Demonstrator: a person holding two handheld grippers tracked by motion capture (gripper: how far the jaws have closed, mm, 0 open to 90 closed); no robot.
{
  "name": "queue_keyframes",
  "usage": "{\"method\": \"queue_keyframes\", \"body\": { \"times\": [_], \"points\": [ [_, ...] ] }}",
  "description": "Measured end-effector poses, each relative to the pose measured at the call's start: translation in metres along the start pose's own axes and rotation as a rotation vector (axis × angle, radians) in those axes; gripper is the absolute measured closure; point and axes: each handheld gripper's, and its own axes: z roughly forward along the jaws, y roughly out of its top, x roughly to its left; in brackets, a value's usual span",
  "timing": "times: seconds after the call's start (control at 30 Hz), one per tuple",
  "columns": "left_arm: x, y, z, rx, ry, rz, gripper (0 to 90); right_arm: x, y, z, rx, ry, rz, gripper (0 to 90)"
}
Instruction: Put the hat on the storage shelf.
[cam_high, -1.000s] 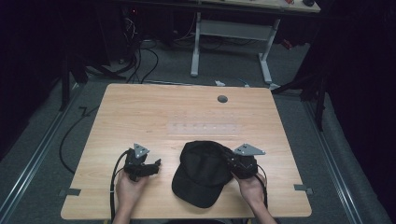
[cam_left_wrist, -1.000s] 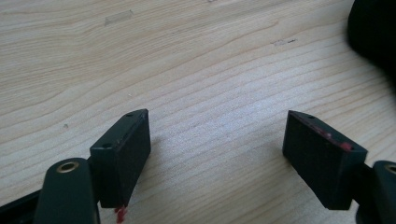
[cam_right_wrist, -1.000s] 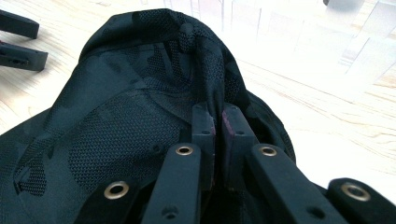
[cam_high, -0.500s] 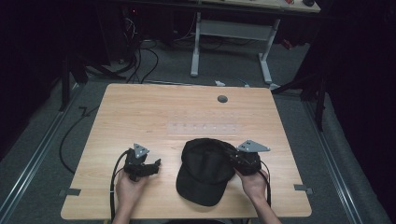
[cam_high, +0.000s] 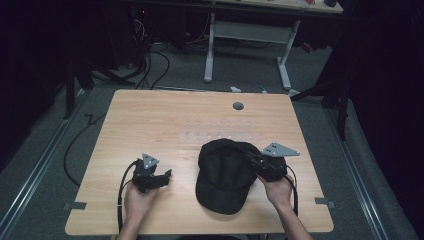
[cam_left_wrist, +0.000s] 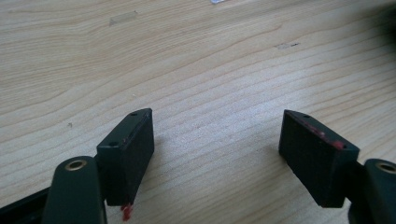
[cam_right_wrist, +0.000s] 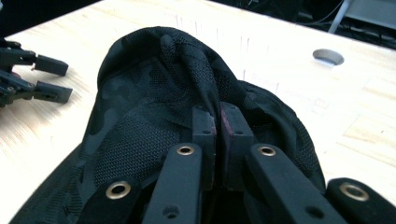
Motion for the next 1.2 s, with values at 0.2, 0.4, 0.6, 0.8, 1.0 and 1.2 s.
{"method": "queue_keyframes", "body": {
  "times": [0.2,0.4,0.6,0.8,1.0,1.2],
  "points": [
    [0.002,0.005,-0.003,0.028,-0.037,-0.063,25.5,-0.009,0.006,-0.007,-0.035,0.023,-0.005,86.4],
    [-0.005,0.009,-0.008,0.091,-0.12,-0.122,23.5,-0.015,0.015,-0.015,-0.091,0.048,-0.027,86.4],
    [-0.018,0.02,-0.021,0.11,-0.249,-0.173,22.5,-0.016,0.021,-0.018,-0.131,0.076,-0.071,86.4],
    [-0.036,0.032,-0.034,0.126,-0.368,-0.188,22.8,-0.015,0.024,-0.018,-0.151,0.094,-0.099,86.3],
    [-0.054,0.037,-0.04,0.187,-0.485,-0.196,21.8,-0.013,0.025,-0.018,-0.171,0.121,-0.114,86.3],
    [-0.067,0.037,-0.042,0.252,-0.557,-0.188,20.5,-0.009,0.027,-0.017,-0.195,0.152,-0.138,86.3]
  ]
}}
